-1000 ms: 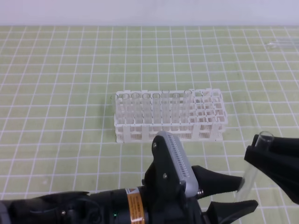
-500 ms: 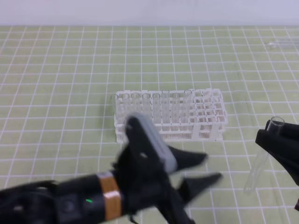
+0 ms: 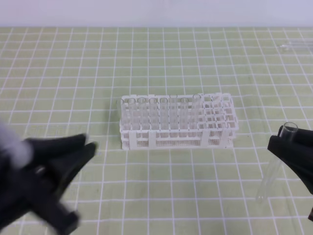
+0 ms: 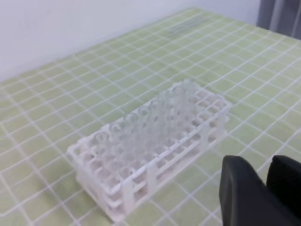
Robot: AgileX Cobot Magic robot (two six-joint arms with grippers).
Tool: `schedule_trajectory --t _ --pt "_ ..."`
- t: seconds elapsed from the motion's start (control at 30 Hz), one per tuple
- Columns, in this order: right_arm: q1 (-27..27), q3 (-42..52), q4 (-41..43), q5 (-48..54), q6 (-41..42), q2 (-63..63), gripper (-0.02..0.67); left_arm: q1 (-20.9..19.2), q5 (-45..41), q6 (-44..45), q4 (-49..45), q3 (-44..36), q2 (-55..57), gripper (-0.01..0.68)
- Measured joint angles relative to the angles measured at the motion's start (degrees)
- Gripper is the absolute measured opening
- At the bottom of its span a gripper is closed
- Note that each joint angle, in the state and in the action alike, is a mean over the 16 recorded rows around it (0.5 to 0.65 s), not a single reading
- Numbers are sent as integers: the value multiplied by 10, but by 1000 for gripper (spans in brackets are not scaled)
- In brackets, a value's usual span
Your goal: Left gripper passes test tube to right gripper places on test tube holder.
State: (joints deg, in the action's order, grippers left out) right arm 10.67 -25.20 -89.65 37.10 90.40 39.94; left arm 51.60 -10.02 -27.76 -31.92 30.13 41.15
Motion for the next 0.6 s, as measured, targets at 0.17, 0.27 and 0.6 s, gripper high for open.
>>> schedule_trajectory --t 0.17,0.27,0.6 --pt "0 0 0 0 1 0 108 0 -64 0 18 -38 -104 51" --pt "0 0 0 -1 1 0 108 0 -85 1 29 -59 -155 30" --pt "0 0 -1 -1 1 0 107 0 -178 1 62 -87 -248 -2"
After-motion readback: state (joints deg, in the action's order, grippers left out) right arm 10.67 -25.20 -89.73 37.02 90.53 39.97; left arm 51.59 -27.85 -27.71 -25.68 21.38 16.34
